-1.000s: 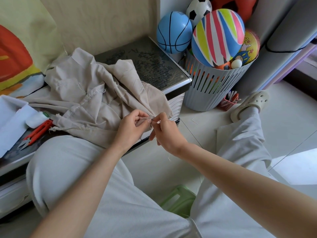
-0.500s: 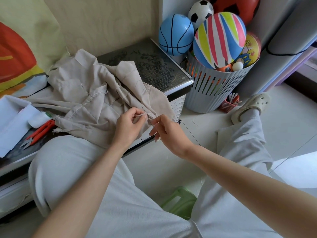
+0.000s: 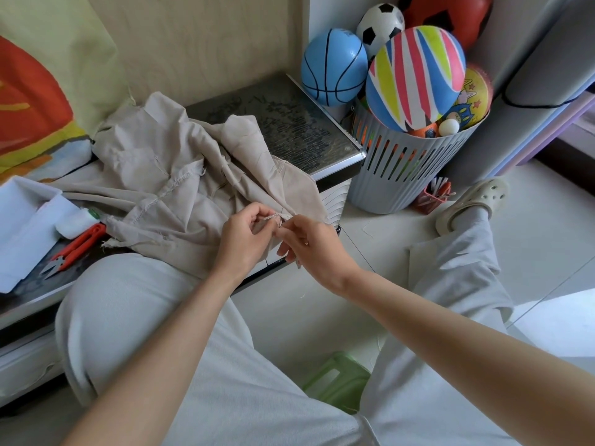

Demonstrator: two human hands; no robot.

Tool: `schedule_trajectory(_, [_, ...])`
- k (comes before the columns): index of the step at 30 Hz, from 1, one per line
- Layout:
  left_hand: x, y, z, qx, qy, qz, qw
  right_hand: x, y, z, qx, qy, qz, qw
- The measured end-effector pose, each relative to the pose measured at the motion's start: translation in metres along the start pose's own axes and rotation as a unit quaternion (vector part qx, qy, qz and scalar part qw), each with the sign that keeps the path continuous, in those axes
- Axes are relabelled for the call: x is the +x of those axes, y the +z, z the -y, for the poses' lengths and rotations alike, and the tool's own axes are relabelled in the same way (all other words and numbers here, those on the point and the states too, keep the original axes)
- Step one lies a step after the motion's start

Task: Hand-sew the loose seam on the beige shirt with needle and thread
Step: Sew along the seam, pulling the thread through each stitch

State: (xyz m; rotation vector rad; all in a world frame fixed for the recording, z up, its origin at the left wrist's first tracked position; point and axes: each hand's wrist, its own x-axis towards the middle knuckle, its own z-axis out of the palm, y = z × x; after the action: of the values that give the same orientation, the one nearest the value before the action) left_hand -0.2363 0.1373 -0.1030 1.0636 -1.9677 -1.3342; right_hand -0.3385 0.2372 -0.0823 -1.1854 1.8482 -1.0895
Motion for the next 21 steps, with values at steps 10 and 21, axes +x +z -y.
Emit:
schedule_trajectory(10, [-0.001, -0.001, 0.001, 0.000, 0.014, 0.003, 1.000, 0.002, -0.001, 0.006, 0.021, 0.046, -0.013, 0.999])
schedule_trajectory(21, [-0.005, 0.000, -0.005, -0.028, 0.020, 0.042, 0.998, 0.007, -0.011, -0.004, -0.024, 0.059, -0.033, 0.997])
